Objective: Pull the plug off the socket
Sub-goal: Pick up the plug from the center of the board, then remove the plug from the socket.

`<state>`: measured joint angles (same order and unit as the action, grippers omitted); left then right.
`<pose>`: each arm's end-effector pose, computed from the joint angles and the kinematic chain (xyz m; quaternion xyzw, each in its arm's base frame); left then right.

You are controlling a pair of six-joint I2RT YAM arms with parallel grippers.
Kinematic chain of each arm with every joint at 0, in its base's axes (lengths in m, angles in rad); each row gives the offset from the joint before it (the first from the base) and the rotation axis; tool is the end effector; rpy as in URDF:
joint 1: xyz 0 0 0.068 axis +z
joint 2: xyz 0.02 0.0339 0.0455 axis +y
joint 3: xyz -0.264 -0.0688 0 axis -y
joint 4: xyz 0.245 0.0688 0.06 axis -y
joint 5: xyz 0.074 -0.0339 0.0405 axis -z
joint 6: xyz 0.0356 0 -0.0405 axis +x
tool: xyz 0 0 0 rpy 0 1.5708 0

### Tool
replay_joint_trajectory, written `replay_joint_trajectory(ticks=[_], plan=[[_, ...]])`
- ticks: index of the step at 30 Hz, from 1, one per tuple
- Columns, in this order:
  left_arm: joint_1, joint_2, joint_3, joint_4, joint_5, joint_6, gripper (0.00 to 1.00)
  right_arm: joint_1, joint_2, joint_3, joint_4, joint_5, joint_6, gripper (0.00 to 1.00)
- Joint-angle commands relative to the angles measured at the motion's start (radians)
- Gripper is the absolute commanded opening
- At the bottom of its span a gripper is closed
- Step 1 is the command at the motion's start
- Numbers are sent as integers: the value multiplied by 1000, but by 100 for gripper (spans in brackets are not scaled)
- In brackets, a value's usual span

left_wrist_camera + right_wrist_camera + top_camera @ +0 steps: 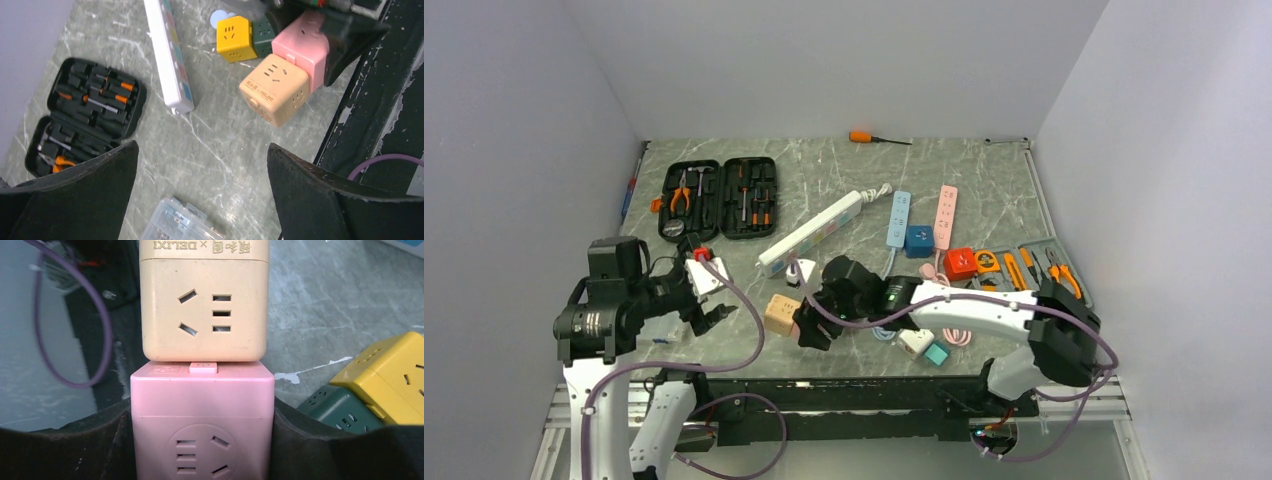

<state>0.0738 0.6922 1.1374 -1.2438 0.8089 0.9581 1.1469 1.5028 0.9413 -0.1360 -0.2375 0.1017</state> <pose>0.0825 -0.0197 0.3710 0.4983 0.7063 -0.1463 0.4810 0.1259 0.2993 0.2275 -0.4925 0.7547 0.3326 0.2780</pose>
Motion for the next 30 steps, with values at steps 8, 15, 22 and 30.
replay_joint_trajectory(ticks=[8, 15, 22, 30], plan=[[4, -118, -61, 55, 275, 334, 100, -113, -164, 125, -155, -172, 98, 0], [4, -248, -180, 224, 332, 518, 99, -128, -159, 222, -214, -217, 104, 0], [4, -355, -284, 191, 337, 848, 99, -128, -119, 304, -216, -247, 111, 0], [3, -360, -317, 219, 363, 969, 99, -121, -67, 394, -249, -275, 106, 0]])
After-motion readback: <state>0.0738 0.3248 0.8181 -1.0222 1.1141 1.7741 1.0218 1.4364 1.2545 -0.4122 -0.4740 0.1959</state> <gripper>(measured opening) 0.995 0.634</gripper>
